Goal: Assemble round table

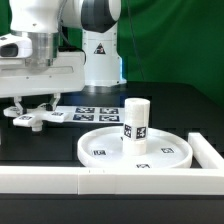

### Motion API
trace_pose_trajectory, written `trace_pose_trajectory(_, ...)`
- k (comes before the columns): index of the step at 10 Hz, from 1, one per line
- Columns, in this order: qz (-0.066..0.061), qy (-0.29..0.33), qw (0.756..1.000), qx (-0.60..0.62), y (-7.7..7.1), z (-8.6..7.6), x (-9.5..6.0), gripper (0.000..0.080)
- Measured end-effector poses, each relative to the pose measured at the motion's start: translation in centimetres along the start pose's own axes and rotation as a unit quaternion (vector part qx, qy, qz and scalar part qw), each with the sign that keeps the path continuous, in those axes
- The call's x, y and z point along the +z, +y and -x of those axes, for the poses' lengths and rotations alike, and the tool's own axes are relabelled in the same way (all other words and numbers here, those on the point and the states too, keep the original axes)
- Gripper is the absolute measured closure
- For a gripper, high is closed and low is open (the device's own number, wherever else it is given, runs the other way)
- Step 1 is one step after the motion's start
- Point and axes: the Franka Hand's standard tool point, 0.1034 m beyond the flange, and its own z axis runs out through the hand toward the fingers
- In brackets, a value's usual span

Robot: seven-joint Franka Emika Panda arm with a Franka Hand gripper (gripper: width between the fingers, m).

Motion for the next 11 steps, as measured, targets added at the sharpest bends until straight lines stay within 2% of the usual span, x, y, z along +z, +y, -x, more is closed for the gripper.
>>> trace_pose_trajectory(2, -0.003, 0.006, 1.000, 0.020, -0.9, -1.0, -1.3, 0.0362)
trace_pose_trajectory(5, -0.017, 0.018, 0.997, 0.076, -4.6, -4.3, -5.3, 0.0360)
trace_pose_trajectory(7, -0.015, 0.030, 0.992, 0.124, -8.0, -8.0, -8.1, 0.0360)
trace_pose_trajectory(8, -0.012, 0.035, 0.990, 0.137, -9.1, -9.7, -8.9, 0.0360)
trace_pose_trajectory(9, -0.010, 0.031, 0.988, 0.154, -10.1, -11.4, -9.8, 0.0360)
trace_pose_trajectory(10, -0.013, 0.026, 0.986, 0.166, -10.7, -13.2, -10.8, 0.0360)
trace_pose_trajectory(11, -0.013, 0.027, 0.986, 0.164, -10.6, -14.4, -11.6, 0.0360)
